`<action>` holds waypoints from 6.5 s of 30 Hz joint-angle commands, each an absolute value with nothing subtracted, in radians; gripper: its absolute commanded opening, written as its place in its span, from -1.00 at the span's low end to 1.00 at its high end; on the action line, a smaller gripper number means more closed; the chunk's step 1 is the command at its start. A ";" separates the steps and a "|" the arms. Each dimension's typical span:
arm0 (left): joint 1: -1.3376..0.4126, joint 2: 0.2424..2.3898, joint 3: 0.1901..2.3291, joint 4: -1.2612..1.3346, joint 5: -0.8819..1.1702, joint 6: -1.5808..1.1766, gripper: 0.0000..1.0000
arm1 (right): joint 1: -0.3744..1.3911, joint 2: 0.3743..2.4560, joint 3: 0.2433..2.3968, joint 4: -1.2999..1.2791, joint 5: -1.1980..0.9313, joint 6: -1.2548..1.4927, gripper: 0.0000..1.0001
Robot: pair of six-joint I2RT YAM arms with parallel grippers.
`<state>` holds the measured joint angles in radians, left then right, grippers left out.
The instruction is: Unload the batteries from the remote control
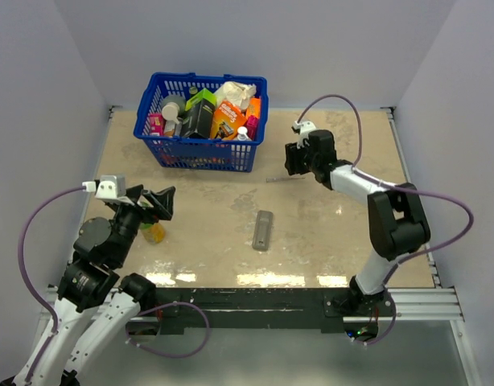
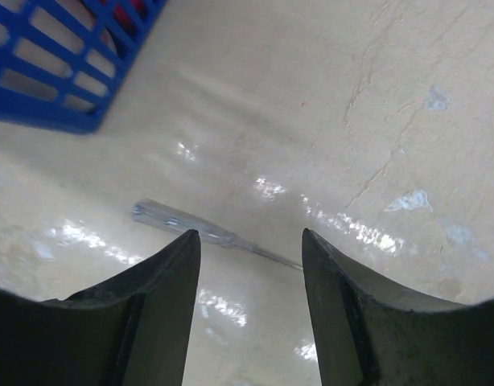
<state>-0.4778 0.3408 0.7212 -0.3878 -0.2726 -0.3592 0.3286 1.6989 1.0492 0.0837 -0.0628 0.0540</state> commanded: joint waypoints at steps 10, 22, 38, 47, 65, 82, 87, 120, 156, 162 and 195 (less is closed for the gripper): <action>-0.472 0.298 0.703 -0.348 -0.255 -0.365 0.97 | 0.261 1.873 1.242 -0.086 -0.429 -0.385 0.12; -0.472 0.304 0.701 -0.348 -0.245 -0.367 0.96 | 0.290 1.963 1.305 -0.114 -0.396 -0.328 0.10; -0.472 0.313 0.701 -0.344 -0.239 -0.364 0.96 | 0.291 1.732 1.185 -0.141 -0.236 0.059 0.08; -0.472 0.336 0.704 -0.342 -0.238 -0.357 0.96 | 0.331 1.573 1.163 -0.422 -0.115 0.449 0.15; -0.472 0.307 0.701 -0.342 -0.261 -0.371 0.96 | 0.824 1.589 1.028 -0.402 0.337 0.897 0.60; -0.472 0.319 0.704 -0.347 -0.233 -0.373 0.93 | 0.882 1.801 1.108 -0.482 0.391 0.980 0.25; -0.472 0.385 0.758 -0.383 -0.140 -0.403 0.87 | 0.879 1.740 1.086 -0.471 0.402 0.966 -0.05; -0.598 0.959 0.626 0.049 0.471 -0.724 0.54 | 0.641 1.348 0.896 -0.094 -0.195 0.986 -0.31; -0.695 1.140 0.446 0.456 0.506 -0.861 0.14 | 0.643 1.273 0.815 -0.023 -0.195 1.065 -0.35; -0.699 1.147 0.445 0.468 0.509 -0.864 0.22 | 0.641 1.266 0.813 -0.028 -0.196 1.065 -0.35; -0.712 1.128 0.414 0.489 0.517 -0.971 -1.00 | 0.641 1.220 0.796 -0.106 -0.147 0.957 0.26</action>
